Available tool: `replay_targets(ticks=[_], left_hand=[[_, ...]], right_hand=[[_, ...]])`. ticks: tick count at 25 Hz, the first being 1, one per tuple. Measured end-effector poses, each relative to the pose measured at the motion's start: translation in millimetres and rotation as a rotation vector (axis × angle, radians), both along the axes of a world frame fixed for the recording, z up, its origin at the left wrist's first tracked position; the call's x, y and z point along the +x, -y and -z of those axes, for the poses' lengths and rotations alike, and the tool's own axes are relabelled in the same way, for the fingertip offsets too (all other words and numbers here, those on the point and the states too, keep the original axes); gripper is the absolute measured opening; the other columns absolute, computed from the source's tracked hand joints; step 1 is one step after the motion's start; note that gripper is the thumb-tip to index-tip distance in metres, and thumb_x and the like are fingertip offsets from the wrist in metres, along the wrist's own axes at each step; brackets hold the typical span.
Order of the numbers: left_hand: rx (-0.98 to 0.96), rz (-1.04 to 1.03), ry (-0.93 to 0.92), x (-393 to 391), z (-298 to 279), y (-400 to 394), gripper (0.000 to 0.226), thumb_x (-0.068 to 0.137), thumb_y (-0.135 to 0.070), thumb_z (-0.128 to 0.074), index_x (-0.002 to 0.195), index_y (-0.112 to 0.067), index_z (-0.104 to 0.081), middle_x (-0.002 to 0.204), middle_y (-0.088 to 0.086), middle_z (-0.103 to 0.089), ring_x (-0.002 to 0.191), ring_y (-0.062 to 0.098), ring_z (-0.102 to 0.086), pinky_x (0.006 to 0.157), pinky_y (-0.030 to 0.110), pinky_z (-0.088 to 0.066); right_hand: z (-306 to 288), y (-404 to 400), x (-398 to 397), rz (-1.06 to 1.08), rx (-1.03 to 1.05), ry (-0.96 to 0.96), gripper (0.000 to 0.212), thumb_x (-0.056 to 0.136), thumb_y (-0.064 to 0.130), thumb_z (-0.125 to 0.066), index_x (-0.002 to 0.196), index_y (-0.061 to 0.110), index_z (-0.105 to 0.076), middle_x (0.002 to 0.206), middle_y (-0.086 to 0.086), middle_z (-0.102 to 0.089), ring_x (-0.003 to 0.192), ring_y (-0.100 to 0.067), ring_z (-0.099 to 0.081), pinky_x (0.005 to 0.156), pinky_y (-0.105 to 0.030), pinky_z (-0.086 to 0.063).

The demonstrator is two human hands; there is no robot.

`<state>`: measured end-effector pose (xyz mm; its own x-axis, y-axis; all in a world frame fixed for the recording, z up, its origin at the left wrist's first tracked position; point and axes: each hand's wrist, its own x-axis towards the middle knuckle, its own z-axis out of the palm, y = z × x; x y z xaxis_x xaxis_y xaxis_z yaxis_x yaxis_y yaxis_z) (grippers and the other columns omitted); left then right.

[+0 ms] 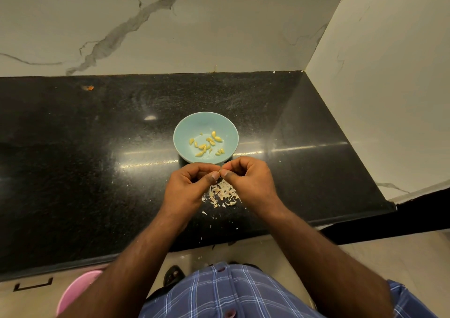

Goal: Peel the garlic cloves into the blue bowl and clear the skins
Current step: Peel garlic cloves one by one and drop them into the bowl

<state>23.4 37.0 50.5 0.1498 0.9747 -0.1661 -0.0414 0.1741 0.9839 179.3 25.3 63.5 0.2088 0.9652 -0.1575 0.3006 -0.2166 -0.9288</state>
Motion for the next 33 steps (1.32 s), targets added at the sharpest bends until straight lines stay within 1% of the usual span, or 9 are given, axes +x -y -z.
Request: replay_targets(ticks=[4, 8, 12, 17, 21, 23, 25, 30, 33], left_hand=[[-0.096, -0.034, 0.137, 0, 2, -3, 0.022, 0.089, 0.007, -0.066, 0.095, -0.011, -0.077, 0.095, 0.019, -0.076, 0.088, 0.034, -0.064, 0.073, 0.034, -0.052], [-0.233, -0.048, 0.284, 2, -1, -6, 0.021, 0.087, 0.006, -0.068, 0.101, -0.008, -0.071, 0.088, 0.009, -0.075, 0.077, 0.019, -0.062, 0.057, 0.019, -0.048], [-0.330, -0.035, 0.343, 0, -2, -7, 0.026, 0.078, -0.002, -0.074, 0.102, -0.008, -0.068, 0.091, 0.009, -0.075, 0.073, 0.012, -0.071, 0.060, 0.019, -0.051], [-0.385, -0.055, 0.342, 1, -1, -8, 0.028, 0.077, 0.004, -0.075, 0.101, -0.008, -0.067, 0.089, 0.010, -0.075, 0.071, 0.013, -0.071, 0.063, 0.021, -0.055], [-0.356, -0.086, 0.362, 2, -3, -5, 0.035, 0.068, -0.001, -0.076, 0.101, -0.008, -0.067, 0.090, 0.010, -0.077, 0.078, 0.016, -0.073, 0.063, 0.022, -0.058], [-0.323, -0.087, 0.346, 2, -3, -4, 0.031, 0.072, 0.001, -0.075, 0.100, -0.009, -0.067, 0.092, 0.010, -0.077, 0.081, 0.017, -0.073, 0.065, 0.024, -0.058], [-0.275, -0.084, 0.321, 3, -2, -3, 0.026, 0.079, 0.007, -0.071, 0.099, -0.010, -0.067, 0.089, 0.009, -0.077, 0.080, 0.016, -0.073, 0.064, 0.024, -0.057], [-0.144, -0.053, 0.303, 4, 1, -1, 0.028, 0.080, 0.014, -0.068, 0.097, -0.008, -0.065, 0.086, 0.008, -0.077, 0.083, 0.016, -0.075, 0.067, 0.022, -0.058], [-0.093, -0.032, 0.335, 2, 1, -1, 0.030, 0.072, 0.007, -0.072, 0.098, -0.006, -0.064, 0.084, 0.007, -0.077, 0.084, 0.015, -0.074, 0.074, 0.024, -0.059]], right_hand=[[-2, 0, 3, -0.017, -0.020, -0.278, 0.006, 0.085, 0.002, -0.077, 0.090, 0.005, -0.075, 0.077, -0.001, -0.075, 0.070, -0.004, -0.069, 0.064, -0.017, -0.052], [-4, -1, 7, -0.039, -0.012, -0.358, 0.014, 0.083, -0.003, -0.078, 0.093, 0.004, -0.071, 0.081, -0.007, -0.073, 0.073, -0.011, -0.068, 0.065, -0.022, -0.052], [-8, -2, 10, -0.077, 0.027, -0.350, 0.022, 0.081, -0.009, -0.077, 0.092, 0.006, -0.065, 0.087, -0.015, -0.073, 0.077, -0.016, -0.071, 0.069, -0.023, -0.056], [-5, -5, 12, -0.152, 0.065, -0.226, 0.026, 0.076, -0.004, -0.082, 0.089, 0.009, -0.064, 0.090, -0.020, -0.074, 0.089, -0.034, -0.074, 0.083, -0.046, -0.062], [-9, -5, 10, -0.122, 0.072, -0.173, 0.024, 0.075, -0.006, -0.081, 0.086, 0.005, -0.062, 0.085, -0.018, -0.074, 0.082, -0.028, -0.074, 0.076, -0.038, -0.062], [-12, -5, 8, -0.066, -0.005, -0.285, 0.027, 0.075, -0.014, -0.076, 0.083, 0.007, -0.061, 0.081, -0.017, -0.073, 0.069, -0.018, -0.070, 0.065, -0.029, -0.056], [-15, -7, 7, -0.021, -0.114, -0.415, 0.029, 0.076, -0.017, -0.071, 0.081, 0.009, -0.059, 0.077, -0.014, -0.071, 0.060, -0.013, -0.063, 0.060, -0.028, -0.049], [-18, -10, 10, 0.086, -0.409, -0.732, 0.028, 0.081, -0.013, -0.068, 0.084, 0.012, -0.057, 0.070, -0.007, -0.066, 0.055, -0.011, -0.057, 0.051, -0.020, -0.047], [-20, -10, 15, 0.079, -0.519, -0.802, 0.027, 0.085, -0.011, -0.066, 0.090, 0.013, -0.057, 0.079, -0.008, -0.066, 0.055, -0.010, -0.057, 0.044, -0.016, -0.046]])
